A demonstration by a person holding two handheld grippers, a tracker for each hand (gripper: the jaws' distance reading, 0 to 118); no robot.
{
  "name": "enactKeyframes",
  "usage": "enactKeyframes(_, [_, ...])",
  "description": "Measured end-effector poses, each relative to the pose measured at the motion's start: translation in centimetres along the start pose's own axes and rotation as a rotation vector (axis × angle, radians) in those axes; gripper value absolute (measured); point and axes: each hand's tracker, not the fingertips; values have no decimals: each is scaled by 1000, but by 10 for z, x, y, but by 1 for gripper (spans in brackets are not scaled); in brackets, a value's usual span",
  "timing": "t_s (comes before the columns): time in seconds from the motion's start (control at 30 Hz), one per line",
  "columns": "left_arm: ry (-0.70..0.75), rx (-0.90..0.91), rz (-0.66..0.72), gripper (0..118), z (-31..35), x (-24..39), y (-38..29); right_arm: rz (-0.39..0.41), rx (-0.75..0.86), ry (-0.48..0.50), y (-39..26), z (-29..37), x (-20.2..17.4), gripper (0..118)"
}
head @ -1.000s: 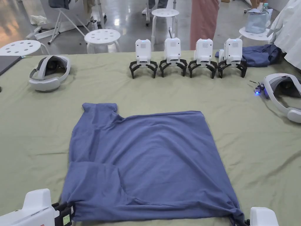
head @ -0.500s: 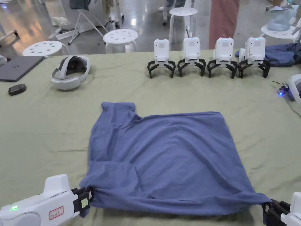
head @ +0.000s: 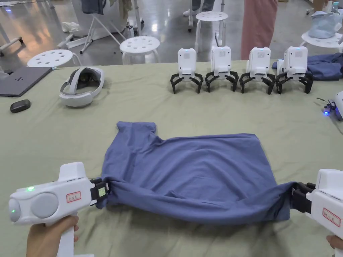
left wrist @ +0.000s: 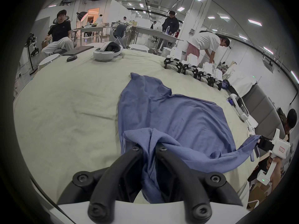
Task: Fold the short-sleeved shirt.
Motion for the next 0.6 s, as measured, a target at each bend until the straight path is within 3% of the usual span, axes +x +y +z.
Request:
enactKeyframes(0.4, [59,-12,21,11,-69,-15,35,-29,-100,-61,21,-93,15,7])
enactKeyframes(0.5, [112,-67,-62,11,-89,-13,36,2,-147,-82,19,-113,14,7])
enactKeyframes(0.6, [126,-91,-92,11,-105,-11,35,-19,-185,-87,18,-131,17,7])
